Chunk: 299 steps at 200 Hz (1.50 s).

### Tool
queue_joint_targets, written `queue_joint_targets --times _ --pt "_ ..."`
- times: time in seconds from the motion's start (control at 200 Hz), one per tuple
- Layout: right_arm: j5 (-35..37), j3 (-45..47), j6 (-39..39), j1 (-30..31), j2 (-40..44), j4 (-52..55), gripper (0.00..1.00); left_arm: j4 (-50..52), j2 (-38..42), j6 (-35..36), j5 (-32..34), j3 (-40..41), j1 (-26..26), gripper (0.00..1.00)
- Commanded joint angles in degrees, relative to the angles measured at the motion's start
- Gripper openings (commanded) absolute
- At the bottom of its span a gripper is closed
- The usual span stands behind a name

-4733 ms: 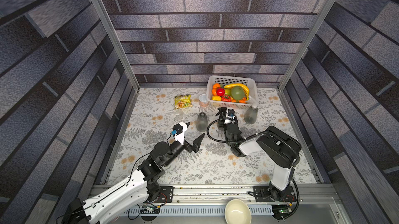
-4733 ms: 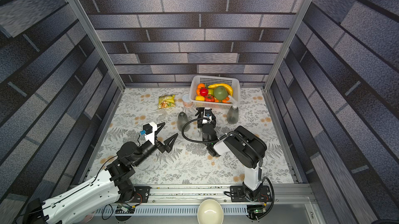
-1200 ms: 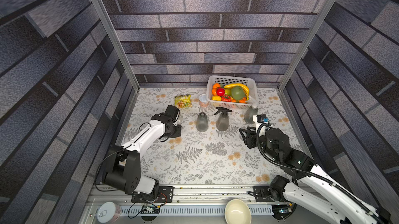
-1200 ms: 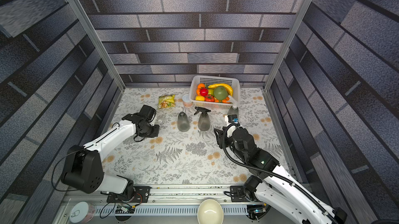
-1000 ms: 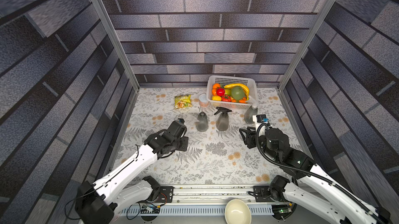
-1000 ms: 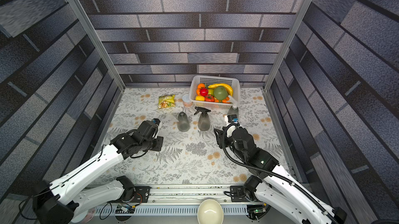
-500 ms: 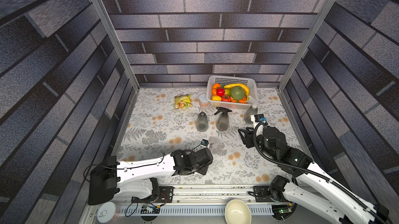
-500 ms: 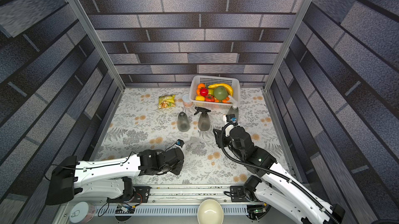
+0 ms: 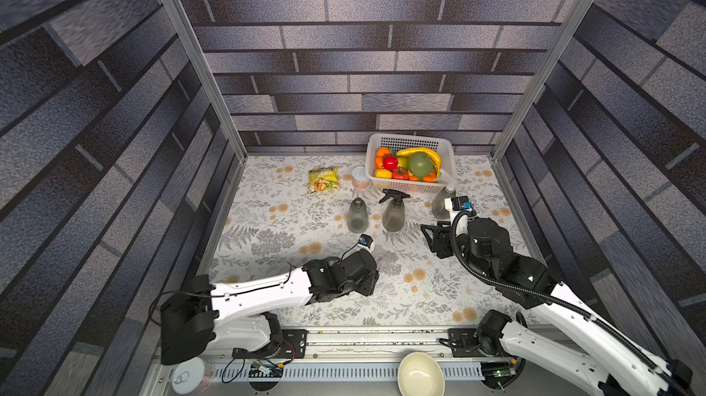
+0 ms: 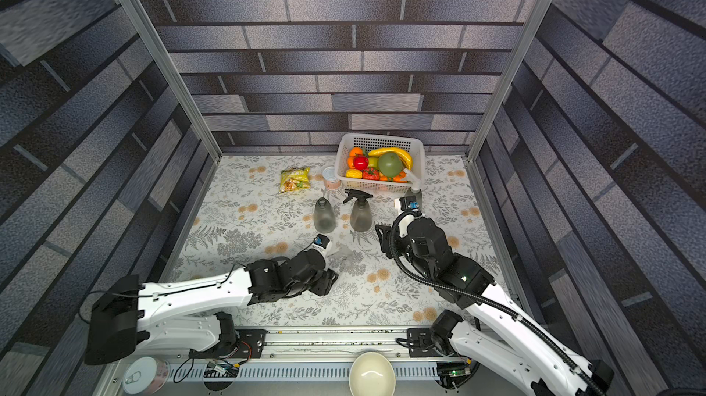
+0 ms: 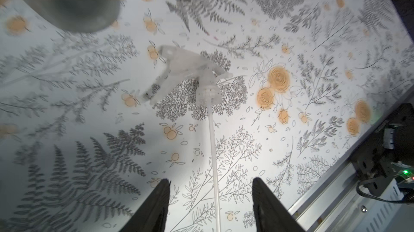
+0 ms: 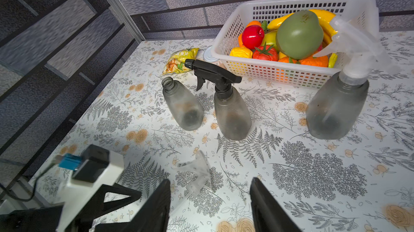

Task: Attach spray nozzles to spray bottles
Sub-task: Place the spray nozzle at the center of the board, then pick up the spray bottle from the center of the board.

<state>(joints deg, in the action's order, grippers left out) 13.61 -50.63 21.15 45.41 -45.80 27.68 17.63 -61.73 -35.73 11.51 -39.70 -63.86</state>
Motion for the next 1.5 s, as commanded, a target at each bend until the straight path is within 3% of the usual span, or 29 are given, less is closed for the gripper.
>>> queue_joint_targets --times 0.0,0.085,0.21,0.381,0.691,1.032,1.217,1.493 --pt "1.08 -5.98 -2.5 4.02 -5.39 1.79 0.62 5.81 16.26 1.73 9.59 3.84 2.49 0.79" --pt "5.53 -13.0 -5.18 8.58 -12.36 2.94 0.67 8.98 27.83 1.8 10.75 6.3 6.02 0.84" --pt "2.31 -23.71 -6.09 9.16 -24.89 6.07 0.72 14.5 36.01 1.62 10.1 6.2 12.35 0.85" --pt "0.31 -40.08 -11.36 8.84 -42.38 12.32 0.85 17.54 34.99 1.59 6.86 4.27 20.01 0.86" --pt "-4.19 -61.98 -14.87 5.33 -64.54 22.8 0.91 13.84 33.96 3.57 -2.61 5.32 27.61 0.88" --pt "-0.19 -71.58 -15.68 4.06 -78.72 25.7 0.93 13.1 34.69 4.09 -6.13 6.54 30.45 0.89" --pt "1.6 -71.03 -14.73 3.79 -79.48 25.59 0.93 11.24 34.27 4.79 -7.11 6.59 31.44 0.89" --pt "-2.62 -68.22 -15.09 2.83 -80.67 23.75 0.86 9.02 32.8 4.98 -8.51 7.15 32.28 0.9"
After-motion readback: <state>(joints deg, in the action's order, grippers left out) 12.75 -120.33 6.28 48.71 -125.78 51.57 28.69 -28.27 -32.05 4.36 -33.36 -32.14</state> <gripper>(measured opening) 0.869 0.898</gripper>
